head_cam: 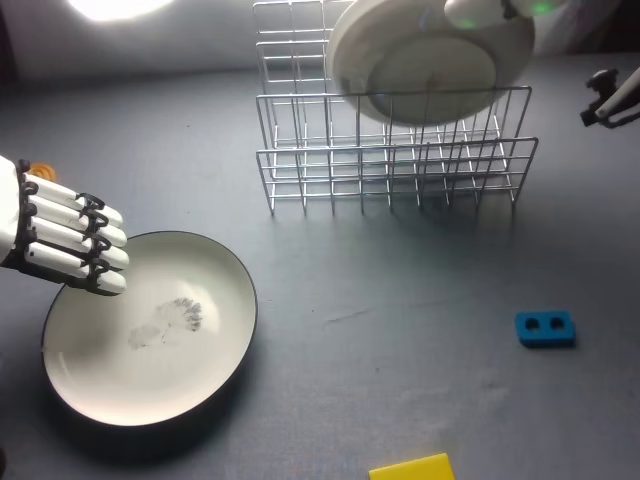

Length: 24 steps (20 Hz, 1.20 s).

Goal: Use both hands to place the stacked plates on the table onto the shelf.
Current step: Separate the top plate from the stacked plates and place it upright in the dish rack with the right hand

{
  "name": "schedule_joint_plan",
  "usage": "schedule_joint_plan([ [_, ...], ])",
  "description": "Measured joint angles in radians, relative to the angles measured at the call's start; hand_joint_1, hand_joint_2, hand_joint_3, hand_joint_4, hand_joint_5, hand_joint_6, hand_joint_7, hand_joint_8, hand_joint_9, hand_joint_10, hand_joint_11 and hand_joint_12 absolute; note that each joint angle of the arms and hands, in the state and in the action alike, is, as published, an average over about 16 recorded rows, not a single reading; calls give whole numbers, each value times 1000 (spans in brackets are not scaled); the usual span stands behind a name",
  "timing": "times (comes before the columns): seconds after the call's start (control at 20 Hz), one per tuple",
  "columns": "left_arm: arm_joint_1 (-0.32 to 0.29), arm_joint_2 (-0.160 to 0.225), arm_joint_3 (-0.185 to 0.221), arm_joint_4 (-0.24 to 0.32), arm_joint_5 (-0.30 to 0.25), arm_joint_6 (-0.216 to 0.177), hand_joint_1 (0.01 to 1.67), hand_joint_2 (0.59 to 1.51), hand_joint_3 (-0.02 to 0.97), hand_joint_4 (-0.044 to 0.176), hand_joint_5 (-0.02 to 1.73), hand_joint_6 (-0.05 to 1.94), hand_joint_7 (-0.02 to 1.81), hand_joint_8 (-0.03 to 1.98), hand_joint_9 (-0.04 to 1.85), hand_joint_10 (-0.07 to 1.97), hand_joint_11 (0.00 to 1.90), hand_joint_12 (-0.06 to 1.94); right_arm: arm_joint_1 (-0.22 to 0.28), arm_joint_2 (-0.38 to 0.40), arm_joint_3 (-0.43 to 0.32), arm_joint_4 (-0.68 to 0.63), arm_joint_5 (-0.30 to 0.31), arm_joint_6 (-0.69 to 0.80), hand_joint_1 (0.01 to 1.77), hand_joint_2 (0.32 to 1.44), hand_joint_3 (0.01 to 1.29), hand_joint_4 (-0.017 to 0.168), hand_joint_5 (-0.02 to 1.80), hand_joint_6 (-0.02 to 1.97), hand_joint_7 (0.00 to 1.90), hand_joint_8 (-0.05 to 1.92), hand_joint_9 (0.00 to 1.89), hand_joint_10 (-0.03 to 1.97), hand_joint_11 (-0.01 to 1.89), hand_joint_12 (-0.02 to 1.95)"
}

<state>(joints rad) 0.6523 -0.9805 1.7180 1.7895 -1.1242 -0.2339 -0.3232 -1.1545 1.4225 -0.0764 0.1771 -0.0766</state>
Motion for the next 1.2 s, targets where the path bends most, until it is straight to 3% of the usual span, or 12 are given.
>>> schedule_joint_plan([
  [0.35,35,-27,28,-22,24,1,12,1173,17,-1,65,12,36,11,17,3,20,11,-52,-29,49,20,29,-2,1215,1027,8,-9,883,944,1110,822,1318,21,960,995],
  [0.7,46,-33,43,-31,32,-1,12,1172,17,-1,56,11,33,10,21,3,23,11,-67,-34,59,24,40,-6,1211,1036,9,-9,860,937,1074,838,1288,22,927,1027],
  [1.2,55,-32,53,-37,24,-6,13,1171,17,0,58,11,31,10,21,4,24,11,-51,-20,45,19,41,-10,1110,1049,9,-6,821,410,979,328,1082,22,709,1047],
])
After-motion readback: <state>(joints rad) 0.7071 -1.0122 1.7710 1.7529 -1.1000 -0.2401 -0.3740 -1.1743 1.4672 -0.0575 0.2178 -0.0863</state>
